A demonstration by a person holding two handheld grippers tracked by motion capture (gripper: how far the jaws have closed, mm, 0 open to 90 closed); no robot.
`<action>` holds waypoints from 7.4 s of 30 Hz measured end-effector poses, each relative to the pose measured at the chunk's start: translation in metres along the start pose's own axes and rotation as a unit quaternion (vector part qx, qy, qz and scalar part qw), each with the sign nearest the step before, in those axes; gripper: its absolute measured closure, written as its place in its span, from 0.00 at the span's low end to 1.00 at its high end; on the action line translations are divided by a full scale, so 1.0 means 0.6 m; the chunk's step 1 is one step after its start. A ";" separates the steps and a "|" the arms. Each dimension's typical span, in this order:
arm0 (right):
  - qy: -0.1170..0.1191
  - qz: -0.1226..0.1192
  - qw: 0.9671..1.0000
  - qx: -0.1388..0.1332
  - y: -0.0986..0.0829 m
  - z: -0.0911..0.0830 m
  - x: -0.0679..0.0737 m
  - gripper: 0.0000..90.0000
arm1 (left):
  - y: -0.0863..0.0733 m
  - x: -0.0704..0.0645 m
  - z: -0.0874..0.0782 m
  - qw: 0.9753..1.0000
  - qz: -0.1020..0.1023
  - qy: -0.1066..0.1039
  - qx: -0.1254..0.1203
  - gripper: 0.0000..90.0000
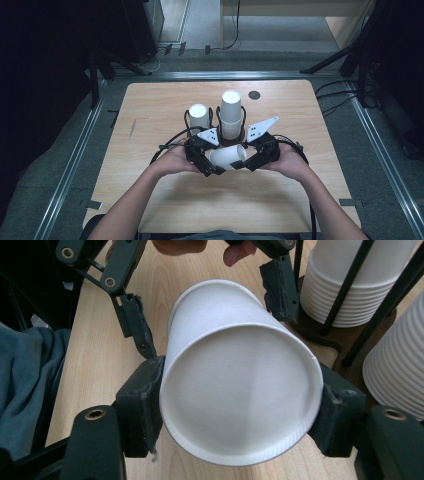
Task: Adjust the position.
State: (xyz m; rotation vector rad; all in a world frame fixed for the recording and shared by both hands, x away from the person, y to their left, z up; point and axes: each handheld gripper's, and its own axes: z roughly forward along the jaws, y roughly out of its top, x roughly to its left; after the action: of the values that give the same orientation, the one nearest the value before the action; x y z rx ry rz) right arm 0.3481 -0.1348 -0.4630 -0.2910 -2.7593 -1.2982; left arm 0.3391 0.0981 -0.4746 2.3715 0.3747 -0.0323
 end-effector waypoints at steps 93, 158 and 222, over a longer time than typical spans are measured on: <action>-0.038 -0.028 0.998 0.049 -0.012 0.025 0.010 0.30 | 0.024 0.005 0.022 0.990 -0.002 -0.015 0.139 0.27; 0.001 -0.019 1.000 -0.021 -0.006 -0.004 0.014 0.28 | 0.000 0.003 -0.036 0.996 -0.021 -0.047 -0.073 0.28; -0.040 -0.034 0.997 0.060 -0.005 0.043 0.016 0.36 | 0.036 -0.009 -0.016 0.997 0.006 0.024 0.076 0.14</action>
State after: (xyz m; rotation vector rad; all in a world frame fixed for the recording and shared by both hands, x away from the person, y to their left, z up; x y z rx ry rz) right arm 0.3385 -0.1156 -0.4805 -0.2486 -2.9230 -1.1534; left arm 0.3390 0.0877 -0.4525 2.5284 0.3929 0.0027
